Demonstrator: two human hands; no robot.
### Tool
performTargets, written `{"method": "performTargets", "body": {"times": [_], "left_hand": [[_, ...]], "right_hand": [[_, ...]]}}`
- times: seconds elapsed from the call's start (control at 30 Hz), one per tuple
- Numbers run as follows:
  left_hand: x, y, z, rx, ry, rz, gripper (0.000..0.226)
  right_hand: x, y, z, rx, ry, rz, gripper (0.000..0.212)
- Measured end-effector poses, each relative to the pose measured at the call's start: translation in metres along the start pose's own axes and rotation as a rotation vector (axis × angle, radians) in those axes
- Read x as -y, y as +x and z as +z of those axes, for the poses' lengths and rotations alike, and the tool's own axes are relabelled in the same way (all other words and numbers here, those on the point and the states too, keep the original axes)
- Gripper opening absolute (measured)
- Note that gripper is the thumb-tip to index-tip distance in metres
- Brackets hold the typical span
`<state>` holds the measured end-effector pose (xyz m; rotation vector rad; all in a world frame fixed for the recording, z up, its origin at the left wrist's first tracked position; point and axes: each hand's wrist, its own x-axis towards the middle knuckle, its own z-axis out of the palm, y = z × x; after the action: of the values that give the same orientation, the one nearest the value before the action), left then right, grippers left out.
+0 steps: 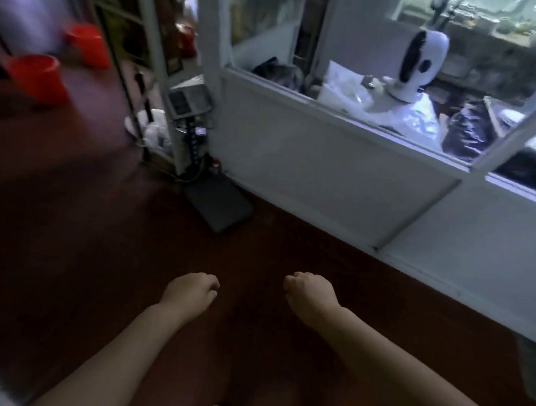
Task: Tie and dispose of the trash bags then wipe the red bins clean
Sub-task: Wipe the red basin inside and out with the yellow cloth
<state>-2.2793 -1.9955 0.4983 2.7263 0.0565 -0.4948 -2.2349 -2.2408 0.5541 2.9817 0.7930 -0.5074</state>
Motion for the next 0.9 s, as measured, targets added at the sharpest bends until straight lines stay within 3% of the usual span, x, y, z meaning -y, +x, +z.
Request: {"method": "performTargets", "body": {"times": [0.4,0.7,0.9], "left_hand": [[0.185,-0.017,-0.078,-0.162,-0.122,-0.374,0.025],[0.277,0.048,-0.166,-0.369,-0.212,-0.642,0.023],[0.350,0.082,-0.216,-0.455,-0.195,-0.720,0.028]], "right_hand": [[0.168,0.209,-0.057,0.035,-0.169,-0.467,0.022],[0.253,0.389,-0.123,0.102,-0.190,-0.678,0.016],[0.321,0.498,-0.157,0.019,-0.230,-0.820,0.021]]}}
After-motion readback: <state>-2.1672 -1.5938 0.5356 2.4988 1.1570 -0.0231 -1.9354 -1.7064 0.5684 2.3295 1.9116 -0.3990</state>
